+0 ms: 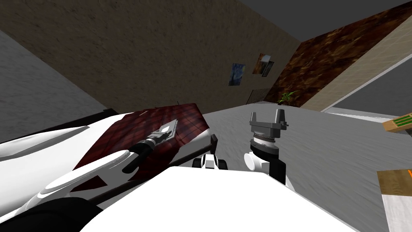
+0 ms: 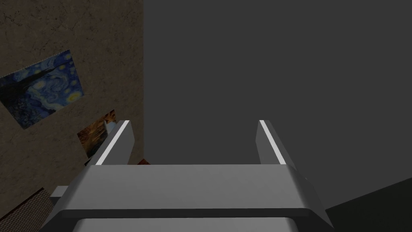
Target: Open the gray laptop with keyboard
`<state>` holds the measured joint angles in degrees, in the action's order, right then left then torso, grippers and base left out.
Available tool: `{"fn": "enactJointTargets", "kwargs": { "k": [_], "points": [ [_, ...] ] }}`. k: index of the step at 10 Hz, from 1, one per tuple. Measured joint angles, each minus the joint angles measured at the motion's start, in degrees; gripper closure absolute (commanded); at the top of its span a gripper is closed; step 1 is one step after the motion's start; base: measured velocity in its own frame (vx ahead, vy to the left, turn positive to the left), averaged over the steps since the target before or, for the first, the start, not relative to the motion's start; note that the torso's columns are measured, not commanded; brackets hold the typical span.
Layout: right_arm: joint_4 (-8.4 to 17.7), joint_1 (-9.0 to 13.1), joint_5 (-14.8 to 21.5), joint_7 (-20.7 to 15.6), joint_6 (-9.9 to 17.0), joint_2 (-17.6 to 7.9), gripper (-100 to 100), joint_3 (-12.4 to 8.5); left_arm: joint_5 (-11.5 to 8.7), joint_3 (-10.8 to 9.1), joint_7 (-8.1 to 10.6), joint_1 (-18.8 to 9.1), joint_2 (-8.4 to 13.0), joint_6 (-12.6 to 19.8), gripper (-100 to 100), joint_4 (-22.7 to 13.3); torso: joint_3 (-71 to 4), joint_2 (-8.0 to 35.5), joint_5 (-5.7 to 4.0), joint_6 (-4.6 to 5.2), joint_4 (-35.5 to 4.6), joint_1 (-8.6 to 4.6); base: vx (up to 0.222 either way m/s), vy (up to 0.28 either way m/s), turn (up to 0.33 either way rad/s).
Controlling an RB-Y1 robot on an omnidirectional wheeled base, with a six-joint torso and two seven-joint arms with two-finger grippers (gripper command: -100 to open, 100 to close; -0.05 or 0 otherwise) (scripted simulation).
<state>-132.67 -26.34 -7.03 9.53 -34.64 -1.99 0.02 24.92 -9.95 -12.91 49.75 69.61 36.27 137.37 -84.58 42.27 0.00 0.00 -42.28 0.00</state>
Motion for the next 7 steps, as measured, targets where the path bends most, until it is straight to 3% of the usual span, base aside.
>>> {"fn": "enactJointTargets", "kwargs": {
  "k": [1, 2, 7],
  "points": [
    [0.0, 0.01, 0.0, 0.0, 0.0, 0.0, 0, 0.0, -0.26, -0.28, 0.09, 0.4, 0.56, 0.54, -100, 1.05, 0.03, 0.05, 0.0, 0.02, -0.01, -0.02, 0.013, 0.002, 0.003],
    [0.0, 0.01, 0.0, 0.0, 0.0, 0.0, 0, 0.0, -0.28, -0.29, 0.1, 0.41, 0.61, 0.64, 0, 1.15, 0.07, 0.11, 0.0, 0.01, -0.03, -0.02, 0.0, 0.0, 0.0],
    [0.0, 0.01, 0.0, 0.0, 0.0, 0.0, 0, 0.0, -0.28, -0.29, 0.1, 0.41, 0.61, 0.63, 0, 1.14, 0.0, 0.0, 0.0, 0.0, 0.0, 0.0, 0.0, 0.0, 0.0]
  ]
}}
